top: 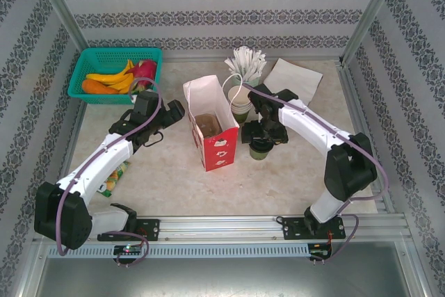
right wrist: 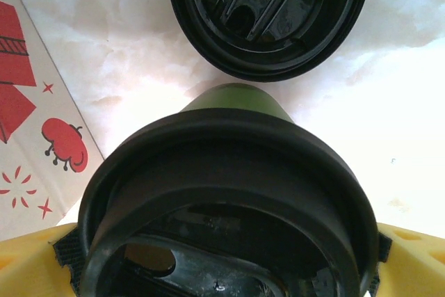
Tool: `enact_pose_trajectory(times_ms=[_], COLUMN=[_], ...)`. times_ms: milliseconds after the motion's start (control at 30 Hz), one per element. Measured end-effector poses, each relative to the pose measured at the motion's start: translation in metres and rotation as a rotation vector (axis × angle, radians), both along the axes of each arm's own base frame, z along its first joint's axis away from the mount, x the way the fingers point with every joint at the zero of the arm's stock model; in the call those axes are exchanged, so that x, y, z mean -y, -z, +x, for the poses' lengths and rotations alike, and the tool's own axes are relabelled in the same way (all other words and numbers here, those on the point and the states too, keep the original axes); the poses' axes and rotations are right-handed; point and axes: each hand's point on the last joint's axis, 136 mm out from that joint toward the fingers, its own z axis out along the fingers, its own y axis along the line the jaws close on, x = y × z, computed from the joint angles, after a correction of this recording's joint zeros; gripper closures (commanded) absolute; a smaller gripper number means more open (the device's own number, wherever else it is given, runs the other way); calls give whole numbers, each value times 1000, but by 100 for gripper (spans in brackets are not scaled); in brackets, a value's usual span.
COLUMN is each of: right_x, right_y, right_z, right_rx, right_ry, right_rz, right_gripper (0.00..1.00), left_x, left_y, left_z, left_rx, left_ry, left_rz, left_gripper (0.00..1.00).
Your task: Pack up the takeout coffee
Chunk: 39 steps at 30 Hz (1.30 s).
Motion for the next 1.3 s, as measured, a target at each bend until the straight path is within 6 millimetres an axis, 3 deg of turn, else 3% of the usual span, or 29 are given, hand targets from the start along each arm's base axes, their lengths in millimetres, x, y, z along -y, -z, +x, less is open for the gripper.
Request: enact_pose_trajectory(times_ms=[933, 1300], right_x=[-2, -3], right_y=[11, 18], right_z=[-1, -1], right_rx=[-69, -63], right_ry=[-13, -13], right_rz=[-61, -51], right_gripper=[8, 5], left_x=[0, 0], left_y=[3, 3], left_z=[-1, -1], left_rx=[-7, -8], left_ry=[0, 0], left_rz=[1, -3], left_gripper=[1, 1])
